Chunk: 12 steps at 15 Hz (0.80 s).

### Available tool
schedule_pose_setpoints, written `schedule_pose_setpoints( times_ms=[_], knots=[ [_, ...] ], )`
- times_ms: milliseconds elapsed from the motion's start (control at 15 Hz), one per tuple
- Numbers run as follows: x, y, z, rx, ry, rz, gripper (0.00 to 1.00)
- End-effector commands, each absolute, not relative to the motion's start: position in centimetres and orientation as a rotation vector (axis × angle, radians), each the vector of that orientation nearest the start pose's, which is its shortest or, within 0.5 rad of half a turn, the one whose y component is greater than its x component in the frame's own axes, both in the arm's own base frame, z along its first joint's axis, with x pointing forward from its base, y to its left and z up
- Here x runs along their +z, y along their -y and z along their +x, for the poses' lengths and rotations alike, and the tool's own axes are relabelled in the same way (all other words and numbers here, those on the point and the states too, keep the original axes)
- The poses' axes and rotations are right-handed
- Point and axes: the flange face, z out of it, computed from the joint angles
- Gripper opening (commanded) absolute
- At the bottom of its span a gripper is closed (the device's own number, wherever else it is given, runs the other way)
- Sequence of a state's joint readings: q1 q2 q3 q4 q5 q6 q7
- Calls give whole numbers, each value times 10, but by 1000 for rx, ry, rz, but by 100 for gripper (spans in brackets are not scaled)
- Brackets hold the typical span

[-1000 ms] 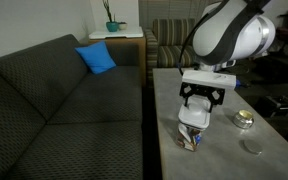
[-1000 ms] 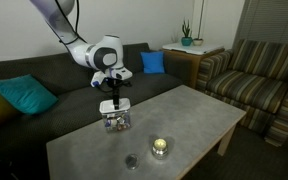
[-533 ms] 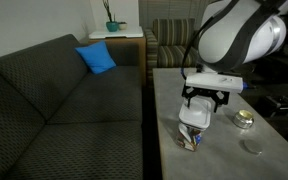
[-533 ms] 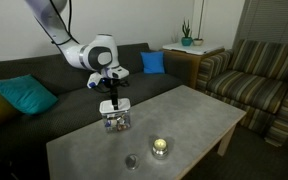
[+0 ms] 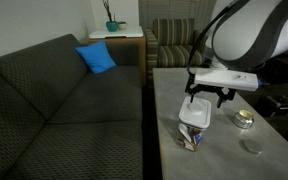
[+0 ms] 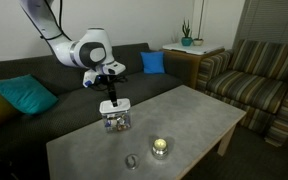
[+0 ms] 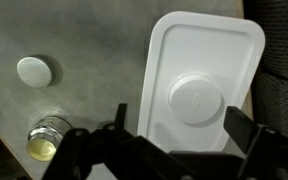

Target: Put the lid on the container

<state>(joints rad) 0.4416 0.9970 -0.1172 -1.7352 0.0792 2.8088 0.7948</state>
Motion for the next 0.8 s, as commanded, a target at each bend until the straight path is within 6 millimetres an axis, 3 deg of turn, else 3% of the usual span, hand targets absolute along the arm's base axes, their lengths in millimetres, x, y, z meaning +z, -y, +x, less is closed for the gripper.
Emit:
schedule_pose_setpoints(
  times_ms=[0,467,733],
  knots=[
    [28,-199,589,-164,-609,-3055,73],
    [34,-202,582,-278,-521,-3012,26],
    [26,-206,584,-277,-474,-3001,0]
  ],
)
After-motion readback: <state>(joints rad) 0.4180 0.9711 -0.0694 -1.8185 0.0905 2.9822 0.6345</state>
